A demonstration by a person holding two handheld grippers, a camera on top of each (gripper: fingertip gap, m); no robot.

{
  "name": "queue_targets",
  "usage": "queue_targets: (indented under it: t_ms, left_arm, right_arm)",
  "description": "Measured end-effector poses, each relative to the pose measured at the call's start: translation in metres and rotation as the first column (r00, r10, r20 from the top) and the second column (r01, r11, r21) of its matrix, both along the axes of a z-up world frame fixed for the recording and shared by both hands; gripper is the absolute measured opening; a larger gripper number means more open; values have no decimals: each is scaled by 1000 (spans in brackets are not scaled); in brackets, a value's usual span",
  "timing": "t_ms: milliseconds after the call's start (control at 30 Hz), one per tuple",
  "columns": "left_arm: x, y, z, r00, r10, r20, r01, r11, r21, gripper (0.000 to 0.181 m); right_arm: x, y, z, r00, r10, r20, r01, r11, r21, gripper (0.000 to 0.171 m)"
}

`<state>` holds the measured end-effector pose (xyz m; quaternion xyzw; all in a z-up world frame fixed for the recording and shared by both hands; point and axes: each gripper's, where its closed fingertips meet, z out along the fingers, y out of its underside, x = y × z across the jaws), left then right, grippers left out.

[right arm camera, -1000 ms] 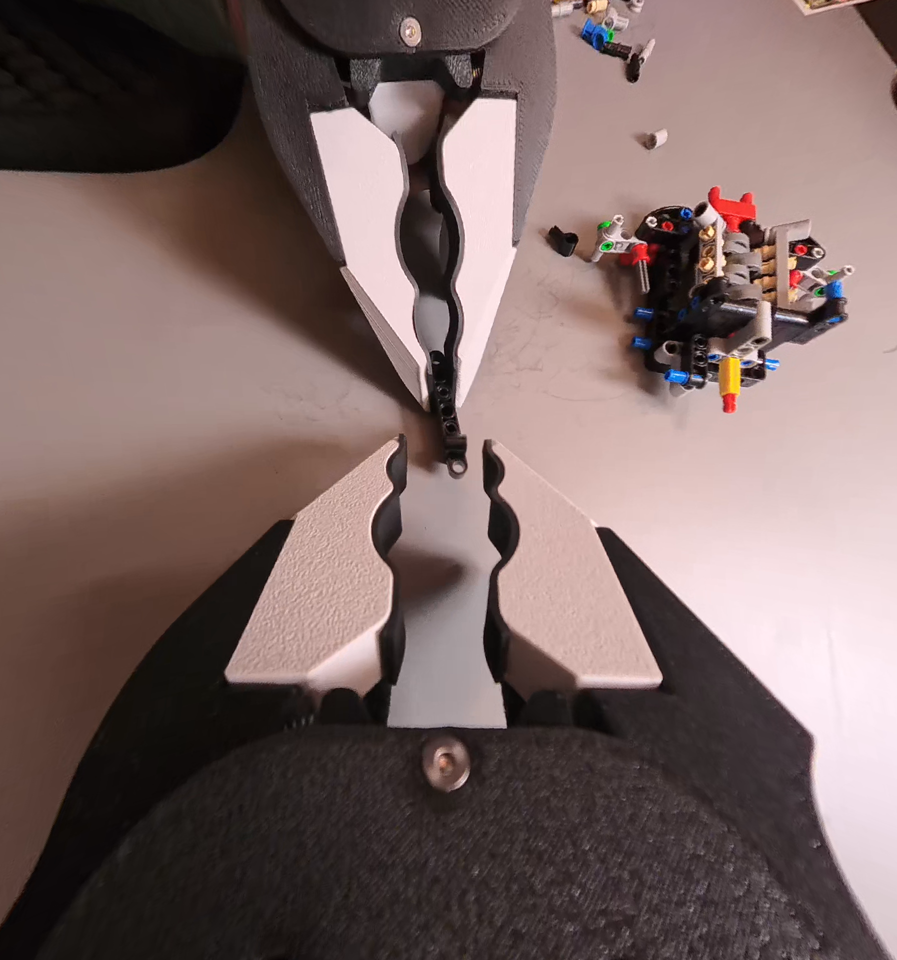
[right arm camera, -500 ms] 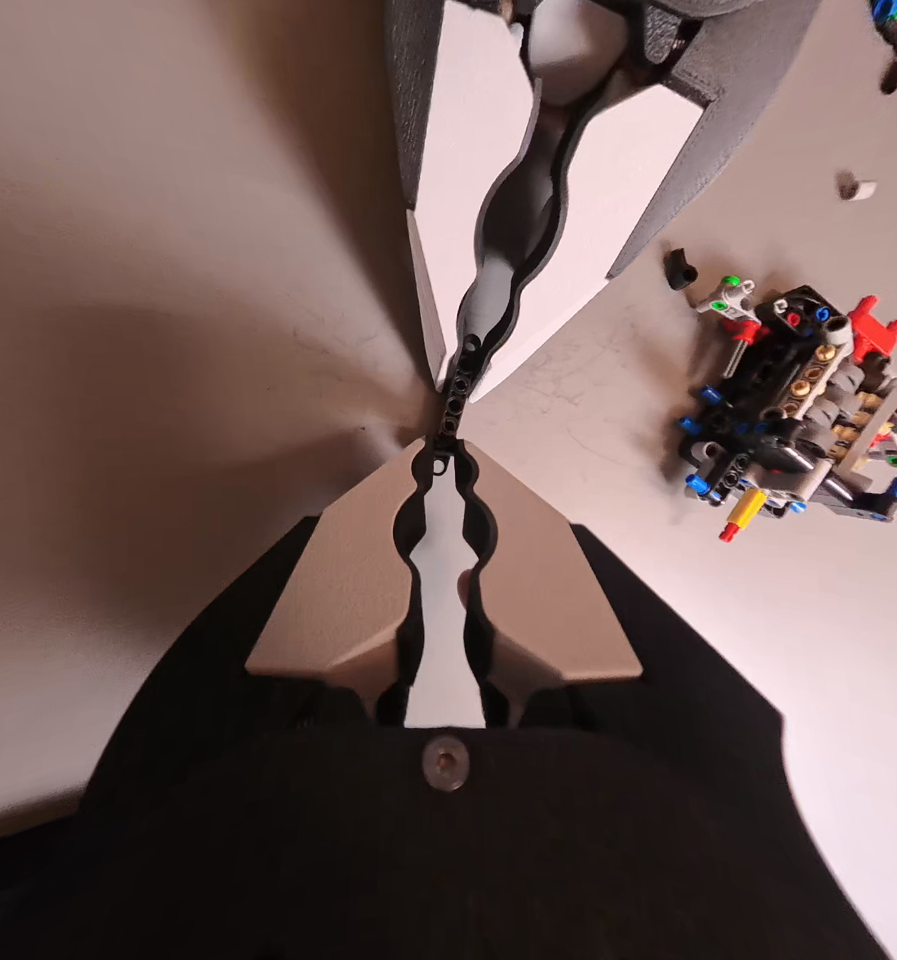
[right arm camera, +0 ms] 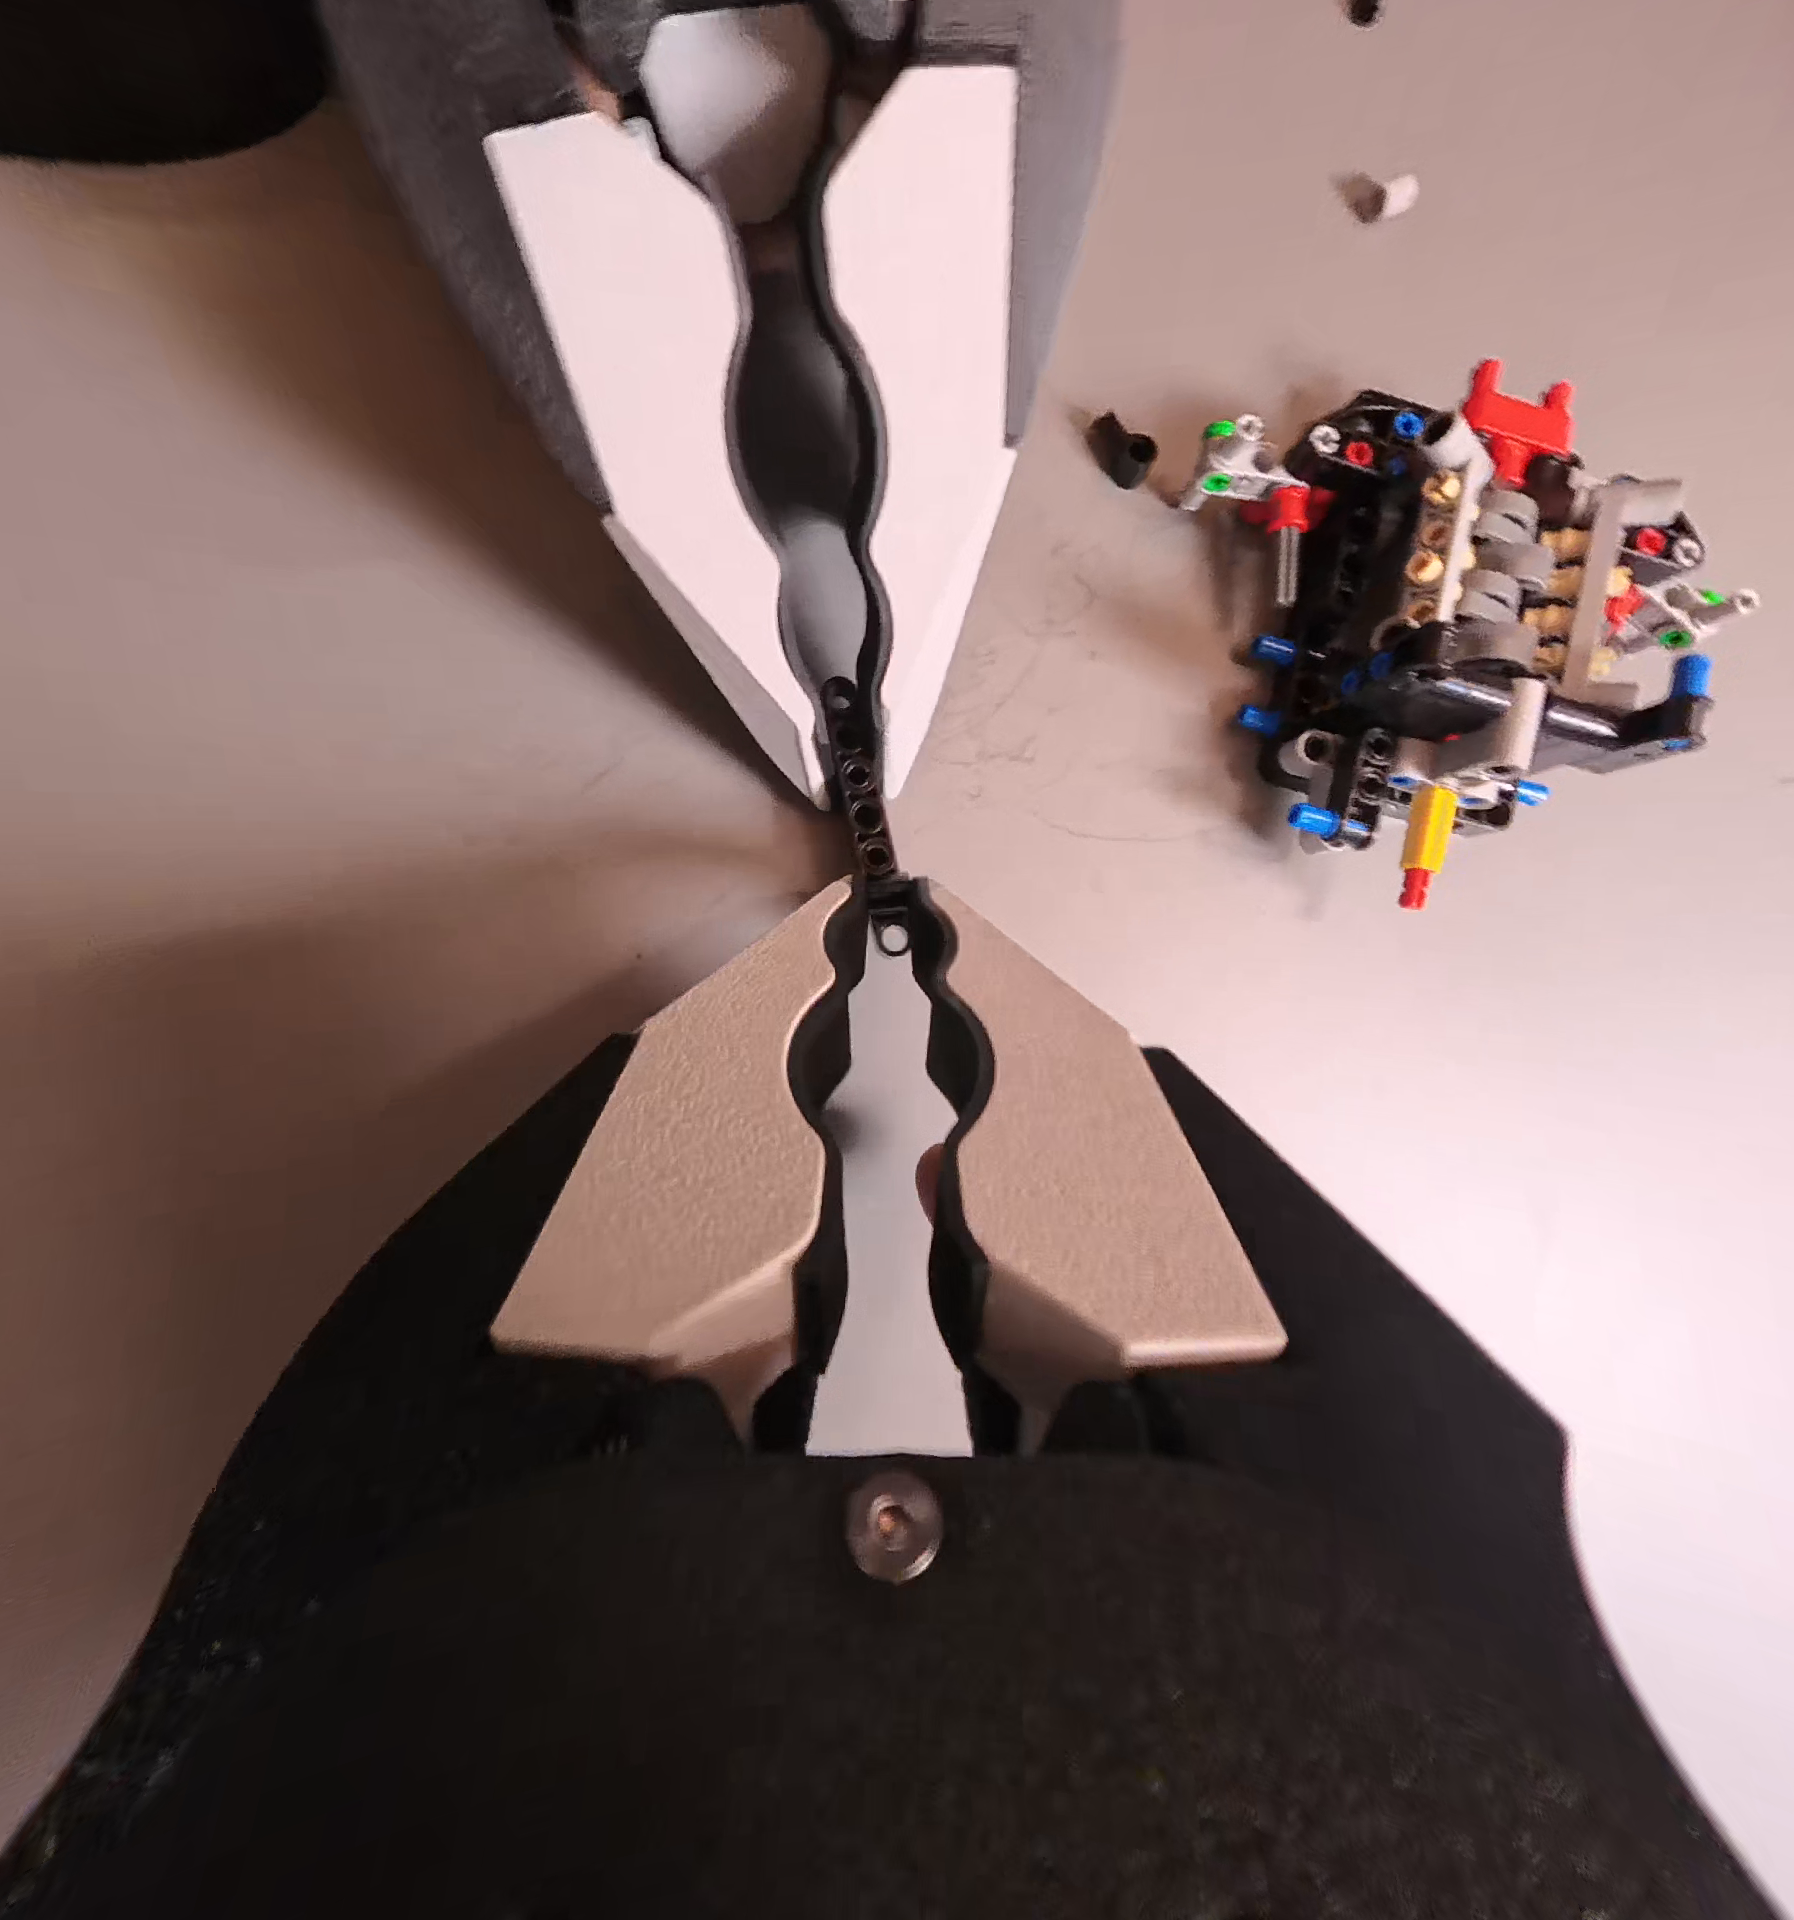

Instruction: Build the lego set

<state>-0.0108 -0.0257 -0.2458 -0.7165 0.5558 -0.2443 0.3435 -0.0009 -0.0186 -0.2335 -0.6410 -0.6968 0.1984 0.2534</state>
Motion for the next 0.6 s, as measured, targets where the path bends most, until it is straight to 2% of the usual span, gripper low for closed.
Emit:
queue_targets:
  t_ms: [33, 200, 267, 433, 533, 600]
  left_arm:
    - [-2, 2, 0, 1000, 21, -2, -21, 1000, 8, 7]
    - [-9, 15, 0, 994, 107, -10, -106, 994, 36, 7]
    - [-11, 17, 0, 993, 120, -12, -120, 992, 48, 7]
    - [-11, 18, 0, 992, 125, -17, -123, 990, 72, 7]
    - [-10, 18, 0, 992, 121, -20, -119, 989, 88, 7]
    - [-9, 16, 0, 994, 107, -21, -104, 990, 94, 7]
  right_arm:
    - [-2, 3, 0, 999, -37, -4, 37, 999, -5, 6]
    - [-9, 18, 0, 969, -246, 3, 246, 969, -33, 6]
    - [-11, 20, 0, 964, -267, -8, 267, 964, -22, 7]
    - [-10, 20, 0, 967, -250, -47, 249, 968, -31, 7]
    - [-11, 19, 1, 986, -151, -72, 151, 989, -3, 7]
    - [-11, 17, 3, 994, -46, -101, 47, 999, 14, 16]
